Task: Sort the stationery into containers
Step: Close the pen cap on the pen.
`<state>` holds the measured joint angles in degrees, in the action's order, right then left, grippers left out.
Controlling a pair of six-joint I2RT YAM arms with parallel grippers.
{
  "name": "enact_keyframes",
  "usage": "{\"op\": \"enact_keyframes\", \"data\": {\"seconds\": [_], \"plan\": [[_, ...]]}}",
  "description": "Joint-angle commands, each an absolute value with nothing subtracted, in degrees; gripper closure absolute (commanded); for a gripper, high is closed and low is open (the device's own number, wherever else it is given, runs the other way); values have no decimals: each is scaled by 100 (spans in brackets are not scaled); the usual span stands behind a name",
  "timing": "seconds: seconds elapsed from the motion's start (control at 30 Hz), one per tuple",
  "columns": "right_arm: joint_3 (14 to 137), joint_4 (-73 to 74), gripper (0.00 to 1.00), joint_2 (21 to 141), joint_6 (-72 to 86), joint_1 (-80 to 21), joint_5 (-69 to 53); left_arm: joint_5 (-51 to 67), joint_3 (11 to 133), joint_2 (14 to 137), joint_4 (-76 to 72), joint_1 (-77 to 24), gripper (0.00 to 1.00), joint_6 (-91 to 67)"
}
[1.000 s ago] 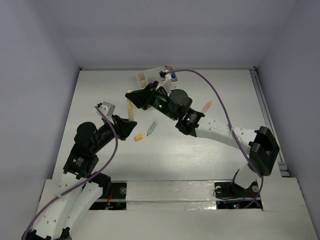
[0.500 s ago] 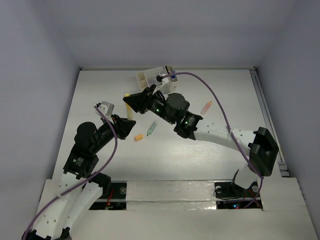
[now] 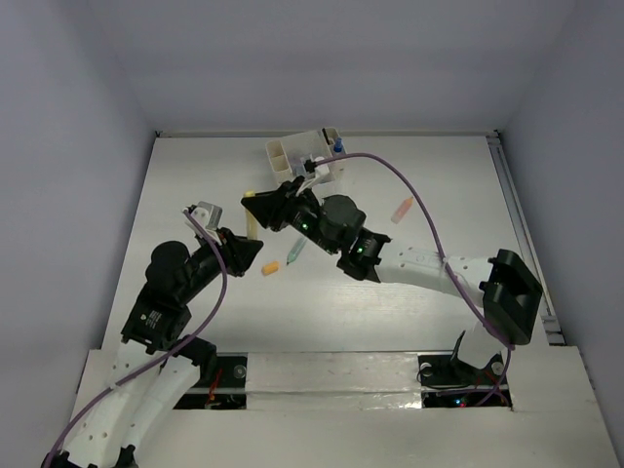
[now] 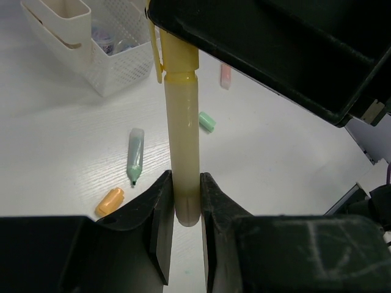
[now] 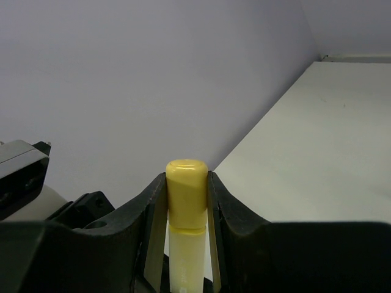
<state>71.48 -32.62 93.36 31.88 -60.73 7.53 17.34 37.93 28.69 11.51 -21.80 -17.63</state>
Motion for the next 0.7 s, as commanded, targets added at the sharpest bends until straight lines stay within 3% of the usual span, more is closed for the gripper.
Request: {"op": "enact_keyframes", "data": {"seconds": [0.0, 0.23, 0.67], "plan": [[6970, -3392, 100, 9308, 3313, -6267, 887, 1371, 3885, 2777, 598, -2180, 100, -1854], [6645, -3814, 100, 9439, 4051, -6442, 660, 1046, 4025, 2874, 141, -2180, 100, -2048], [5942, -3471, 100, 9264, 3990, -6688, 299, 853, 5070, 3489, 71, -2180, 100, -1617]]}}
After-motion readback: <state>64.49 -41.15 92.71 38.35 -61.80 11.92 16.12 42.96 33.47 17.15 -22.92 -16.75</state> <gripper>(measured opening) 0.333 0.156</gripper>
